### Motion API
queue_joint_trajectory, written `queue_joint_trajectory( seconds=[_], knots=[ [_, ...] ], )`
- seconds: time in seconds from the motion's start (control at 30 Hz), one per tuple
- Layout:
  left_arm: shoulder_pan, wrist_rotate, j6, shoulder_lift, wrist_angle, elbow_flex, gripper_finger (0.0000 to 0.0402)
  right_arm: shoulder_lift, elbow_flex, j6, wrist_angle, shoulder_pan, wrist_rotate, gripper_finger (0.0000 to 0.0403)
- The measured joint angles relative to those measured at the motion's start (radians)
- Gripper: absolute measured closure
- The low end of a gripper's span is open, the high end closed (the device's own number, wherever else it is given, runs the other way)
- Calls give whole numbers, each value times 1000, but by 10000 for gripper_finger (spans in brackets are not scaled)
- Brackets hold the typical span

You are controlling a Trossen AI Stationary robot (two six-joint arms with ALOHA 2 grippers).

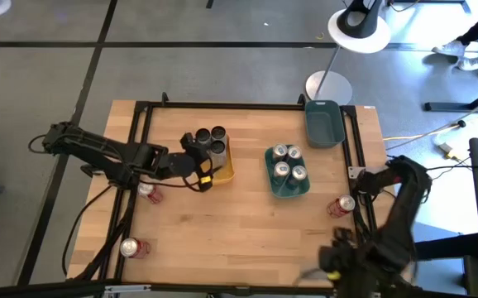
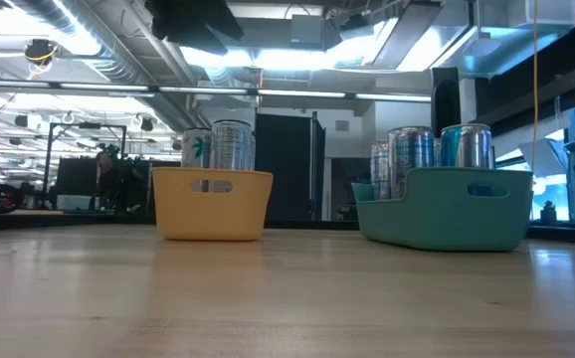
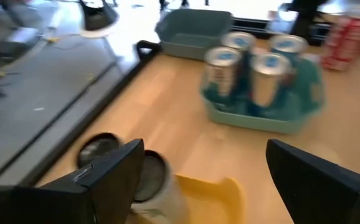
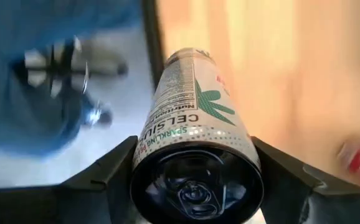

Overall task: Sort soda cans
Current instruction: Put the white-pink soda can into the yellow bin

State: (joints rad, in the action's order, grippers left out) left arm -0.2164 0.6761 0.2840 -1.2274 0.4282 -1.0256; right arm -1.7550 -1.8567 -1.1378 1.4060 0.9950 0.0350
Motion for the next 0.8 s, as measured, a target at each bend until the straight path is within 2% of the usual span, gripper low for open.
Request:
queue_joint_trajectory(
  seconds=[0.2, 0.4, 0.57, 0.8],
  knots=[
    [-43, -164, -25, 0, -35, 0, 78, 0, -17, 315, 22, -189, 192, 158],
    [-110, -209, -22, 0, -22, 0, 111, 0, -17, 553, -52, -386, 375, 158],
    [-159, -213, -38, 0, -25, 0, 152, -1, -17, 724, -206, -520, 381, 158],
    [-171, -213, -2, 0, -29, 0, 278, -14, -16, 936, -461, -636, 321, 158]
  ],
)
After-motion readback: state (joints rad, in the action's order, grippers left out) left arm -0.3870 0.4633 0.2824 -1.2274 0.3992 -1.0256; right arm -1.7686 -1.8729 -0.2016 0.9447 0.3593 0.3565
